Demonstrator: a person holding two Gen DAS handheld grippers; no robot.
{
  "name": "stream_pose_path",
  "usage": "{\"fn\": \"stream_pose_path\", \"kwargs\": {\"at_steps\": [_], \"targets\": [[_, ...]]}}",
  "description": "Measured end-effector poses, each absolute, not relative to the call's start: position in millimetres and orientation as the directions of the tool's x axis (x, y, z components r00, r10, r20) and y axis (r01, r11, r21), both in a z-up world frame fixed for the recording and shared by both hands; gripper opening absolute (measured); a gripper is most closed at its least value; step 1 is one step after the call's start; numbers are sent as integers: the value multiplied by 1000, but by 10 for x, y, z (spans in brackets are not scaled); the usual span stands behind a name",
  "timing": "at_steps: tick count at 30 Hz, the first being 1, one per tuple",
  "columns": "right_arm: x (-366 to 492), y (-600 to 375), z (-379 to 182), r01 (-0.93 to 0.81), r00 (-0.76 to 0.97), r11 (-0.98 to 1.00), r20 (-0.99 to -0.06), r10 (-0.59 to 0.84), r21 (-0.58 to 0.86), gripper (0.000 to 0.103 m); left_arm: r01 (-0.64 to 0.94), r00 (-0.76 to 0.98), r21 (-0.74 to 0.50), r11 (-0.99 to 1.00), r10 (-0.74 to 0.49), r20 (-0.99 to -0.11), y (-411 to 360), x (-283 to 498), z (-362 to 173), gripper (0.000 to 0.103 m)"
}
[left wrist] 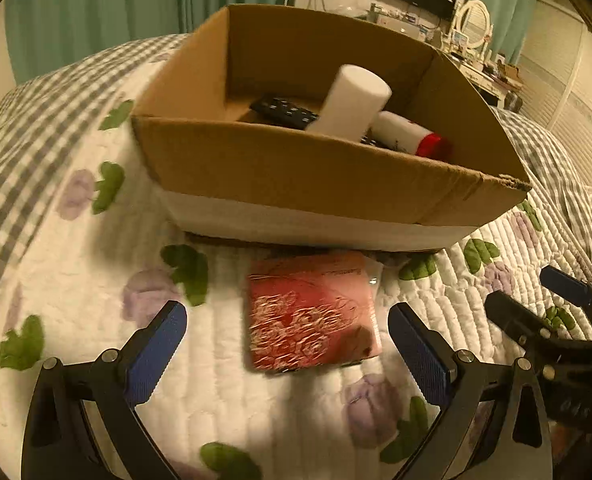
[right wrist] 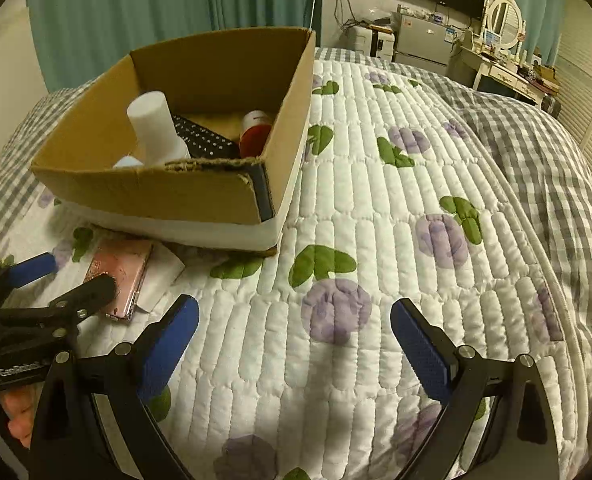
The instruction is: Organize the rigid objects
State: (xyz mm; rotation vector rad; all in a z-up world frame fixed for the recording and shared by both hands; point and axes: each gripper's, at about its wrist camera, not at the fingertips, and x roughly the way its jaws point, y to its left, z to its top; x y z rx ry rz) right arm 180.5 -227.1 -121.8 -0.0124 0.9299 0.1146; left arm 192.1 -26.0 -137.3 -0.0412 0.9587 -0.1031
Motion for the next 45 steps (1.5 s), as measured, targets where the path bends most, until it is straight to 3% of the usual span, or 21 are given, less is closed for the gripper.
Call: {"fn": "stream_pose_path", "kwargs": {"at_steps": [8,10,11,12,21,29,37,45], "targets": [[1809,-2361,-1247,-70,577,996,-811,92,63,97,111,547,-42,993,-96,-831,-437,2082,-1573,101],[1818,-2387,-1256,-60,575,996,-813,91,69,97,124,552,-48,991,-109,-827,-431,2077,-1565,92],[1820,-2392,-1261,-58,575,996,-813,90,70,97,131,553,-44,990,-110,-826,-433,2072,-1559,76],[1818,-2396,-1268,-56,574,996,-814,89,69,97,143,550,-51,988,-123,-826,-431,2061,-1554,75],[1784,-2364,-1299,-49,584,998,-810,63,42,97,124,589,-62,990,-124,-799,-168,1804,-1305,74],[1808,-1960,-1164,-183,573,982,-807,143,44,97,63,639,-26,998,-60,-767,185,1714,-1023,74],[1988,-1469,-1331,-300,521,954,-835,174,12,97,12,510,-48,999,-47,-859,437,1863,-1519,74],[2006,-1435,-1435,-311,499,950,-849,175,13,97,29,475,-5,1000,-19,-880,356,1920,-1568,75]]}}
